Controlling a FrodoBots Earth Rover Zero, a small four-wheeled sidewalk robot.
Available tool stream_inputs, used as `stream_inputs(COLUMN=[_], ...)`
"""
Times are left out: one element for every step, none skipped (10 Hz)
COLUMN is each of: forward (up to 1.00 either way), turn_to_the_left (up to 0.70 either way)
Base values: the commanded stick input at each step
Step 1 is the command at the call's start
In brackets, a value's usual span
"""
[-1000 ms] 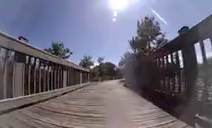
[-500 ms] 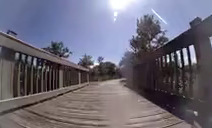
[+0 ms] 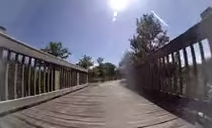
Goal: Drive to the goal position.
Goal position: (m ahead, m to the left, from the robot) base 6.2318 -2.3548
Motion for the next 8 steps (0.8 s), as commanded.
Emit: stream_inputs(forward=[0.45,0.45,0.45,0.45,0.45,0.45,0.45,0.45], turn_to_the_left=[0.0,0.0,0.0,0.0,0.0,0.0,0.0,0.0])
